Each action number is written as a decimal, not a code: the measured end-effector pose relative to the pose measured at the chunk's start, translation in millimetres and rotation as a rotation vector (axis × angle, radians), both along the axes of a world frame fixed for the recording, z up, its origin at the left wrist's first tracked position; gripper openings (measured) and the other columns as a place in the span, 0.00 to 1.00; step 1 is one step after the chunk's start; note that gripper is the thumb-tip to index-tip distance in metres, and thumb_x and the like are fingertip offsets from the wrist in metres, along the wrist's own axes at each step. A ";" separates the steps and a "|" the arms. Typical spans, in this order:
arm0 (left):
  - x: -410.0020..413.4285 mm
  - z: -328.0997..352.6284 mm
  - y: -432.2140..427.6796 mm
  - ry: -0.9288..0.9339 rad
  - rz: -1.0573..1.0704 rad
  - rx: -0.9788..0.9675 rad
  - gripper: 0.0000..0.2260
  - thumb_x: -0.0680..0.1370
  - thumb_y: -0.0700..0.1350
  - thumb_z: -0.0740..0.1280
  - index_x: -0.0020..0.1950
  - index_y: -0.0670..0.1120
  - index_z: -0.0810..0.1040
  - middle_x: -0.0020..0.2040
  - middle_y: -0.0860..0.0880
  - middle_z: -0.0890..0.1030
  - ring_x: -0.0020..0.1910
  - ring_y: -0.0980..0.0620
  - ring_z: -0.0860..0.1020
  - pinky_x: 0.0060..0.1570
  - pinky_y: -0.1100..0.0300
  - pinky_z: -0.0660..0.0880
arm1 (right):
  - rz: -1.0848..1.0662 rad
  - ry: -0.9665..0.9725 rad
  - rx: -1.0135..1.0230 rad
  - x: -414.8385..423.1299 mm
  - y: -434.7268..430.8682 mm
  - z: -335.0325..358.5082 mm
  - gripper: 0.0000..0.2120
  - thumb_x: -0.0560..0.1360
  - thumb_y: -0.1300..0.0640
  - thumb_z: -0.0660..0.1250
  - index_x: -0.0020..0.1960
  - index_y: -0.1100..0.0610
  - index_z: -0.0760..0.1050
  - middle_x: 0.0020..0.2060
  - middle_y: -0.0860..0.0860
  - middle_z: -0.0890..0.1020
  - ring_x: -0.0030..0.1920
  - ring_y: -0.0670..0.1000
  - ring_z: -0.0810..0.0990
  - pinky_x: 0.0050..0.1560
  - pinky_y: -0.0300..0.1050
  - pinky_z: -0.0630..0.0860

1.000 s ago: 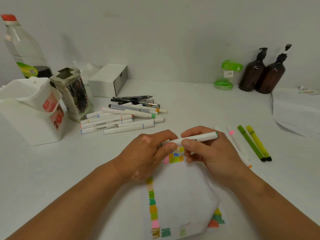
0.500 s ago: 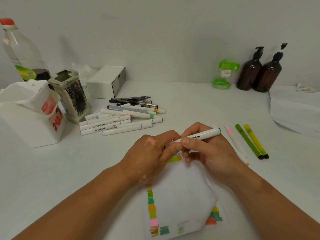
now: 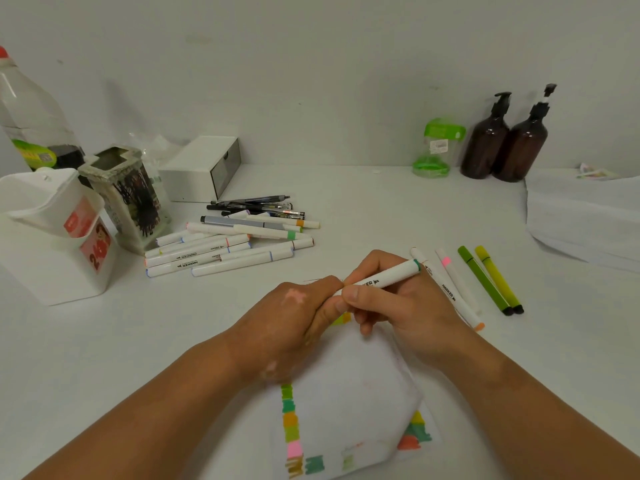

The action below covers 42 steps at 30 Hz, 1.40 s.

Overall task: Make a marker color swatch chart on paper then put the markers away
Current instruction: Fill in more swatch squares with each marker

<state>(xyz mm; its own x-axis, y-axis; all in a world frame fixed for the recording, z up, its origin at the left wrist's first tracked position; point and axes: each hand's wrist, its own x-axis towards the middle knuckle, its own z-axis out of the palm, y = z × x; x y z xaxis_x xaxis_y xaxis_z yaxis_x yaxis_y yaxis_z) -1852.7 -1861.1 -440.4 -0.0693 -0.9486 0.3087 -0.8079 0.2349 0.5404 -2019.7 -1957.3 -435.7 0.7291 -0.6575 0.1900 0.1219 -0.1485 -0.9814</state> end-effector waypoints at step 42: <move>26.9 -11.0 -6.2 -0.262 0.213 0.293 0.34 0.66 0.76 0.64 0.70 0.65 0.70 0.47 0.60 0.70 0.44 0.59 0.70 0.45 0.62 0.68 | -0.208 0.413 -0.213 1.0 -7.2 -14.1 0.06 0.73 0.58 0.74 0.41 0.49 0.81 0.28 0.53 0.83 0.27 0.49 0.80 0.29 0.39 0.77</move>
<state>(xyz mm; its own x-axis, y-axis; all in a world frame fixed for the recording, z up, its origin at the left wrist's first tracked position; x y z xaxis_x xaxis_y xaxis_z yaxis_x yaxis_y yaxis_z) -1825.8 -1867.3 -451.4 0.0975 -0.9950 0.0228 -0.9401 -0.0846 0.3301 -2018.7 -1964.5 -449.8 0.6291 -0.7751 0.0595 -0.3233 -0.3305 -0.8867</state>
